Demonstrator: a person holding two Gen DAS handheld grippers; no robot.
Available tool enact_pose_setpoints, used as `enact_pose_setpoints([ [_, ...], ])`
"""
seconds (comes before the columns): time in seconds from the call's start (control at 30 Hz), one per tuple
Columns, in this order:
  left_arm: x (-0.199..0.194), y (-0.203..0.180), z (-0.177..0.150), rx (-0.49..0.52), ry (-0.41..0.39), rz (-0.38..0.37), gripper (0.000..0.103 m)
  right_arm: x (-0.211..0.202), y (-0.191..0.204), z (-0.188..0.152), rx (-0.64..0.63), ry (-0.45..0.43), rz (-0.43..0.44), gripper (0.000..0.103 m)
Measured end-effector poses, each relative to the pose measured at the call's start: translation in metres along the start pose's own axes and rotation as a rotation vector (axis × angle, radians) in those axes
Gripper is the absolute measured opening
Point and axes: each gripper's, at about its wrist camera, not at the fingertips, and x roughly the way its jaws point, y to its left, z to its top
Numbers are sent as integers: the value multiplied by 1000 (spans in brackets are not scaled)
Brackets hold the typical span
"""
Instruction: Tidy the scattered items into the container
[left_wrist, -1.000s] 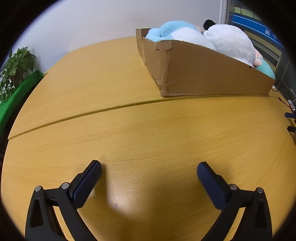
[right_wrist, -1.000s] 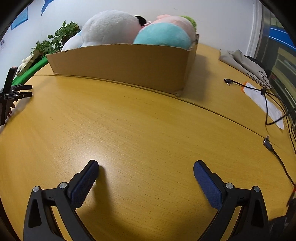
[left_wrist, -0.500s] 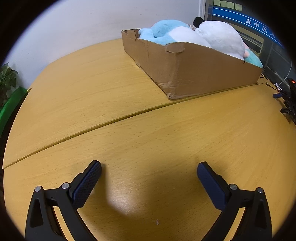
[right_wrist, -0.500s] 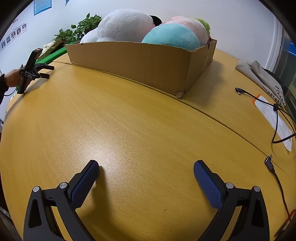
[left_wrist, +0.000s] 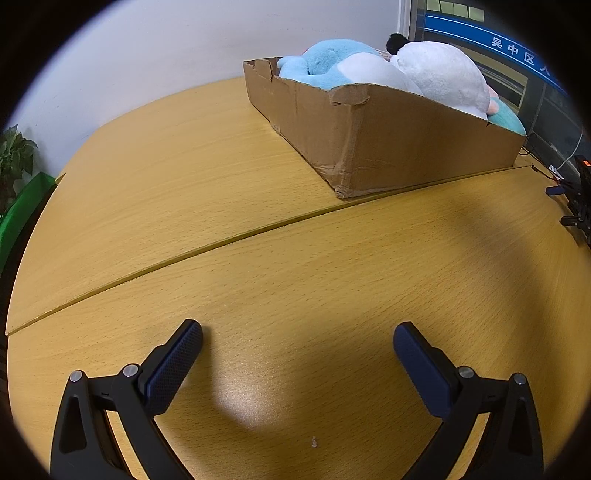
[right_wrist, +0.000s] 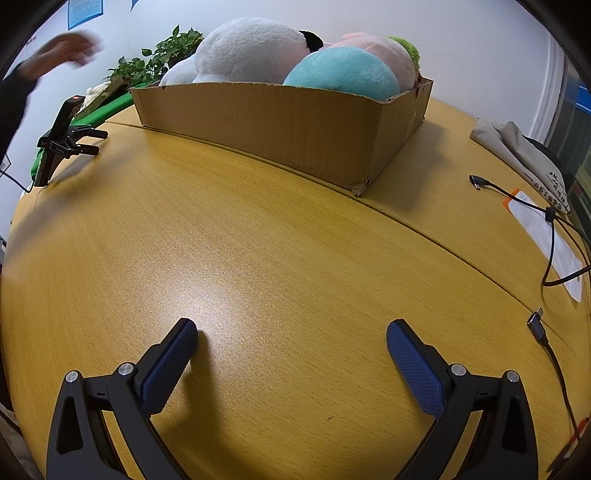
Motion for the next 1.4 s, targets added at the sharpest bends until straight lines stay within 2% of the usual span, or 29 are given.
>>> enact_pose_setpoints([
  [0.83, 1, 1, 6, -2, 0, 2, 103, 0, 0, 0, 0, 0, 0, 103],
  [1.4, -15, -32, -14, -40, -4, 34, 103, 0, 0, 0, -1, 1, 0, 103],
])
